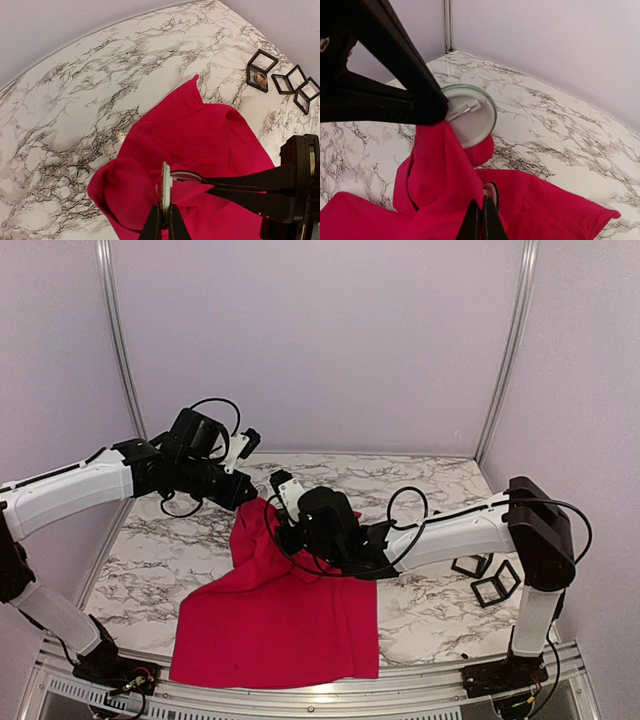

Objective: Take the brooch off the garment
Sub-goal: Adjust the flattened clothing at the center of the board.

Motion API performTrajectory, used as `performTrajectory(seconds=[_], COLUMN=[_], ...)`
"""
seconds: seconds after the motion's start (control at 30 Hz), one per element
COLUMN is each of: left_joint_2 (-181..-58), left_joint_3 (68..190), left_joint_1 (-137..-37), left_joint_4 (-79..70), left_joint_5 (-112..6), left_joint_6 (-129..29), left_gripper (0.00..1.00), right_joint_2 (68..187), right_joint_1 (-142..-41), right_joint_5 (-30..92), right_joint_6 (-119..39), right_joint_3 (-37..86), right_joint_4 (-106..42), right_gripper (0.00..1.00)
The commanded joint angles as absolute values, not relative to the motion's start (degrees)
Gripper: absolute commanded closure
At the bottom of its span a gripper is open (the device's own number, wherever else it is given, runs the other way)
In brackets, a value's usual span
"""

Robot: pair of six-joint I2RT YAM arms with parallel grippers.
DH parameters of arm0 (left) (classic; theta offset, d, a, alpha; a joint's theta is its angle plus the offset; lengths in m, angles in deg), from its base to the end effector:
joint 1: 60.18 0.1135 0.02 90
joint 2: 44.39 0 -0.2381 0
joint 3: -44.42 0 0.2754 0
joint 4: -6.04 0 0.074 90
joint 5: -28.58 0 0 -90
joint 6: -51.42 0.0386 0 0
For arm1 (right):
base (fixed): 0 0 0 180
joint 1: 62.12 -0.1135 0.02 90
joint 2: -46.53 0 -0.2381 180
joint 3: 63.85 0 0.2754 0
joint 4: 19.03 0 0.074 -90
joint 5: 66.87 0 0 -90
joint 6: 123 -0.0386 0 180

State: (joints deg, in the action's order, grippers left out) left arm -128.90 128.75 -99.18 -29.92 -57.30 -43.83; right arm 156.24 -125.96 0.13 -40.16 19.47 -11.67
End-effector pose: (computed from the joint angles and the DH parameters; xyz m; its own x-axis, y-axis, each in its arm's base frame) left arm 0.2807 -0.2309 0.2833 -0.5180 0.3020 -0.8003 0.6280 0.7695 -0.1161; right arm 0.2122 0.3977 0.1795 -0.2253 -0.1985 -0.9539 -0.6403 0.7681 -0.0086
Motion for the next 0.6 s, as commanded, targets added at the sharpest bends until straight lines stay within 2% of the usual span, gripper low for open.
performTrajectory(seconds=[0.0,0.27,0.47,0.5,0.57], left_joint_2=[-126.6,-125.5,-124.8,-124.9,-125.4], left_joint_3=[127.2,124.4,126.2,126.9,129.4], left_joint_1=[-98.8,-99.0,-99.1,-99.1,-99.1], left_joint_4=[-34.0,-36.9,-36.1,-36.1,-36.1], left_joint_5=[-57.9,-54.6,-61.0,-62.3,-62.2], left_joint_6=[-42.1,-43.5,-48.8,-50.1,-52.1], left_gripper=[1.0,1.0,1.0,1.0,1.0], right_joint_2=[153.8,154.9,155.4,155.1,153.9], right_joint_1=[-123.2,-120.5,-120.5,-120.8,-121.8], right_joint_5=[-2.4,0.1,5.2,5.9,5.9], right_joint_6=[-39.1,-34.7,-33.4,-33.7,-33.7], right_joint_3=[19.6,22.1,23.3,23.2,22.4], right_joint_4=[-15.1,-13.2,-12.0,-12.1,-11.9], right_gripper=[1.0,1.0,1.0,0.98,0.88])
